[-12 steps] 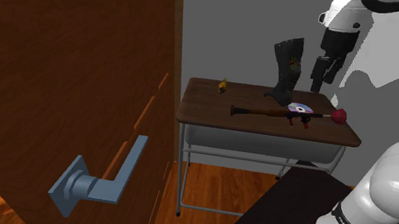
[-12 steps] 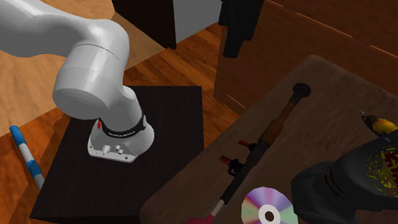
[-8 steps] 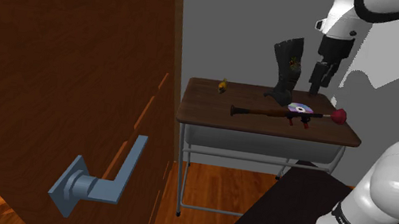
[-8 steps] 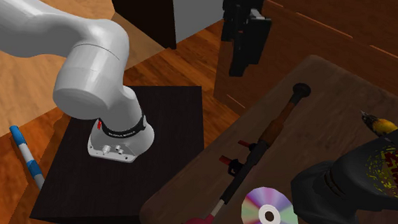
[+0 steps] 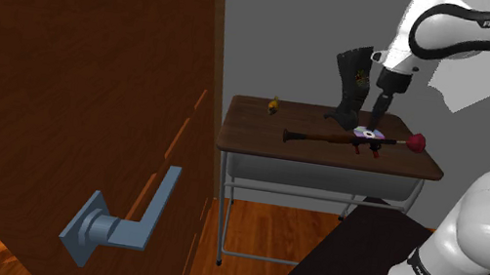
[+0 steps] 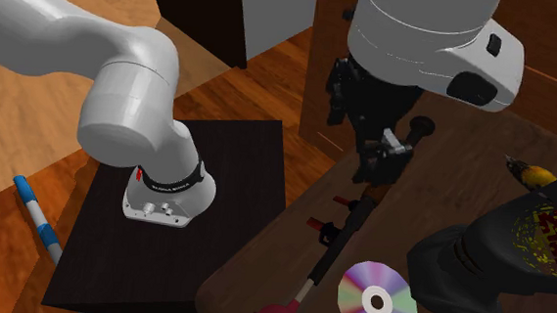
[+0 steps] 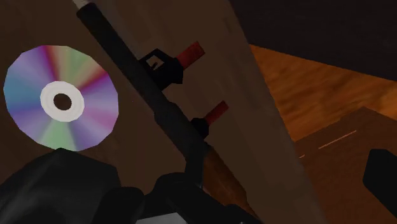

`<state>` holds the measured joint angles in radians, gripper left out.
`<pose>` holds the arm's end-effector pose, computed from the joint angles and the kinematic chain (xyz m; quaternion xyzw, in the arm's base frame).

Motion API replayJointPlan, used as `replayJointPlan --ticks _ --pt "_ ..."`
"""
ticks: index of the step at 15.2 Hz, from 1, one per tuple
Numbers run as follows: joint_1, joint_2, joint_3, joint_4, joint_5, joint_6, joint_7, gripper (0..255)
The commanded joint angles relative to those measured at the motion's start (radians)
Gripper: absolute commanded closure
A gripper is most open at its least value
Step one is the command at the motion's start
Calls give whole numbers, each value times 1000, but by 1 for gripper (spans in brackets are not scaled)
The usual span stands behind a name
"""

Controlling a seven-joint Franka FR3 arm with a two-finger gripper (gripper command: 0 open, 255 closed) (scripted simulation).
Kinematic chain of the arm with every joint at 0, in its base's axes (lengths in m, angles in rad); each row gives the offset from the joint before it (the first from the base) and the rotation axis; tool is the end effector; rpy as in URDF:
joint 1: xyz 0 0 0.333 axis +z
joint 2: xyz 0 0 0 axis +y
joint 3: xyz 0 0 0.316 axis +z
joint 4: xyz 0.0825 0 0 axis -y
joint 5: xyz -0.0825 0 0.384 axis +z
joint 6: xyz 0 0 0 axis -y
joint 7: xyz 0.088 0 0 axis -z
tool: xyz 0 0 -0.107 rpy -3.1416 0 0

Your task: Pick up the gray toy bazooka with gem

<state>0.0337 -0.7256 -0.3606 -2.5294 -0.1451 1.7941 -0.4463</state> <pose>0.3156 -0.1297 0.4903 -0.9912 -0.1220 0.0018 0.0513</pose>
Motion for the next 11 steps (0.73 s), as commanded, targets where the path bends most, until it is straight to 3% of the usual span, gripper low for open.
replayJointPlan --ticks 1,6,11 --pt "21 52 -65 -8 3 72 -89 0" --pt "109 227 -231 5 64 239 -327 0" --pt "118 262 -255 -28 72 304 -352 0"
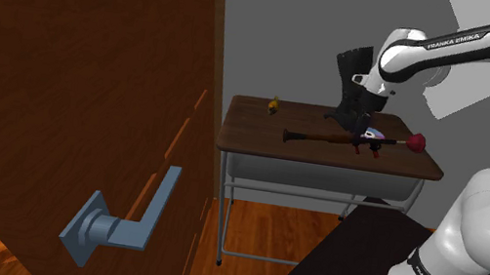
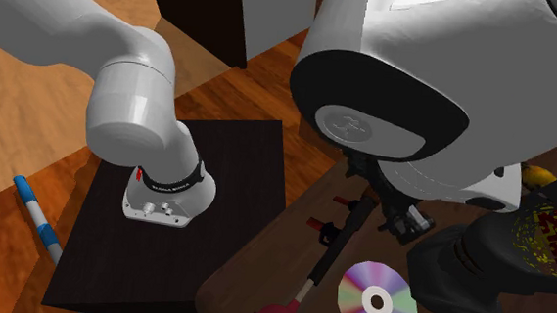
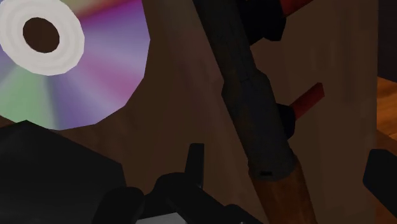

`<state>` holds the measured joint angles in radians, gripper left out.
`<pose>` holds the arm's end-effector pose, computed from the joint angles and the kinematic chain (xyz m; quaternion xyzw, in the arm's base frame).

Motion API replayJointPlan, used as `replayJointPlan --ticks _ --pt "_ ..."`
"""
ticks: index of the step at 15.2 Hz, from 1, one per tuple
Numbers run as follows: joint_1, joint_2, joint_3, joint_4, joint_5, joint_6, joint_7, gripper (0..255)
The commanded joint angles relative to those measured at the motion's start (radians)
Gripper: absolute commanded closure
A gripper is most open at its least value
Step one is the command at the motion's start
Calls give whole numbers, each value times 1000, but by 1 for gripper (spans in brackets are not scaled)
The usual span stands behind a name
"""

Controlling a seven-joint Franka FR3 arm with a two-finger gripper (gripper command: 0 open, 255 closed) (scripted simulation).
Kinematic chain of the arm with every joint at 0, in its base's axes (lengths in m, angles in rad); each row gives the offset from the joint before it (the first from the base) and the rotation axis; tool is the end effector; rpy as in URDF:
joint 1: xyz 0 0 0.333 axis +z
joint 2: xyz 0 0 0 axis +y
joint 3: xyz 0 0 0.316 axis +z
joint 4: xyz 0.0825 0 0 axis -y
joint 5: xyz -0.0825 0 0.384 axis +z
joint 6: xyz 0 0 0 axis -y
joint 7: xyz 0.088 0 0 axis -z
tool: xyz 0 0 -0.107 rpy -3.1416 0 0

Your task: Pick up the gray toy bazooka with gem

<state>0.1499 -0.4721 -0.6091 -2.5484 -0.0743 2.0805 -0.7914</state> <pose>0.3595 -0.1779 0.3983 -0.9713 -0.2137 -0.0290 0.1007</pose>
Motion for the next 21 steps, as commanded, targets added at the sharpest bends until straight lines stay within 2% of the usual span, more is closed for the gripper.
replayJointPlan --ticks 1,3,5,6,15,21 --pt "4 17 -11 -17 3 33 -11 0" --pt "10 39 -24 -36 10 72 -24 0" --pt "9 39 -24 -37 10 72 -24 0" --pt "9 41 -27 -33 10 72 -28 255" --pt "9 39 -24 -37 10 72 -24 255" --pt "-2 -9 5 11 -2 -19 3 255"
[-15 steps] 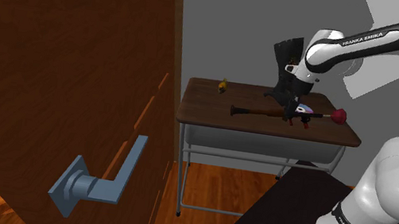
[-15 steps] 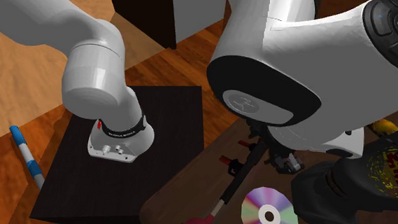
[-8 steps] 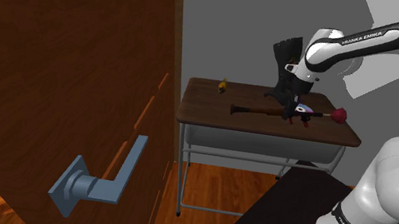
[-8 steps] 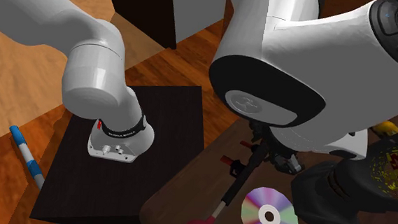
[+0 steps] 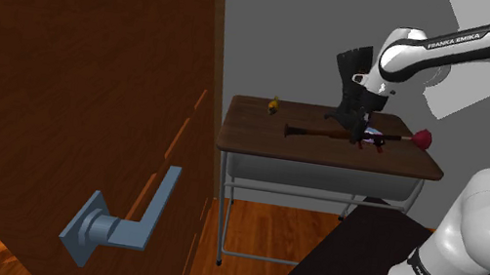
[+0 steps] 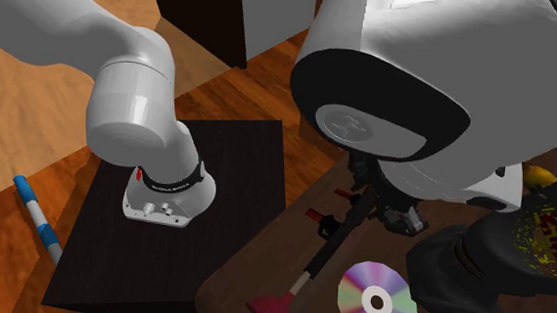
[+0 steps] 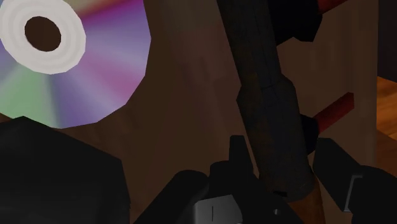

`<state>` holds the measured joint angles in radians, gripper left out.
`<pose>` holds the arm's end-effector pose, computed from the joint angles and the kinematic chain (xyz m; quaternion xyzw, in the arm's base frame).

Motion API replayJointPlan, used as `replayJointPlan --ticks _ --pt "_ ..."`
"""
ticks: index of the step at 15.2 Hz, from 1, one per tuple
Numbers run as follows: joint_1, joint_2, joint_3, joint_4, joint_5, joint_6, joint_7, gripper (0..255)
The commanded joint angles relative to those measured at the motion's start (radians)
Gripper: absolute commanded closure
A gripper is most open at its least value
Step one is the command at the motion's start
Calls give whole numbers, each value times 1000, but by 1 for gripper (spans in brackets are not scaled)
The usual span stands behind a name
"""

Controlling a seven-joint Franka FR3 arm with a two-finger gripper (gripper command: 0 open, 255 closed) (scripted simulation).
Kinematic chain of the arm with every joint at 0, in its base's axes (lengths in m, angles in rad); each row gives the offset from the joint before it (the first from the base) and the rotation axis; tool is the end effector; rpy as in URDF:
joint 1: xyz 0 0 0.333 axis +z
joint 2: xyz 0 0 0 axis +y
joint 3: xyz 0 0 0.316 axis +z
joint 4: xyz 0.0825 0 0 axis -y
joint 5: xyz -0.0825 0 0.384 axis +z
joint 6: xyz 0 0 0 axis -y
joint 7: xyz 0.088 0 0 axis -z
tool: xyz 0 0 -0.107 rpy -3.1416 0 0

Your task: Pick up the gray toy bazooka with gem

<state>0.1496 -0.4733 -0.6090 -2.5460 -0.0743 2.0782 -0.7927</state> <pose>0.3596 -0.1784 0.3996 -0.9711 -0.2142 -0.0297 0.1006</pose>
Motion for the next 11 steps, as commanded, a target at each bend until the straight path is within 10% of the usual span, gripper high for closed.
replayJointPlan --ticks 1,11 --pt "-3 -15 9 18 -3 -32 8 255" --pt "-8 -58 42 96 -5 -150 35 255"
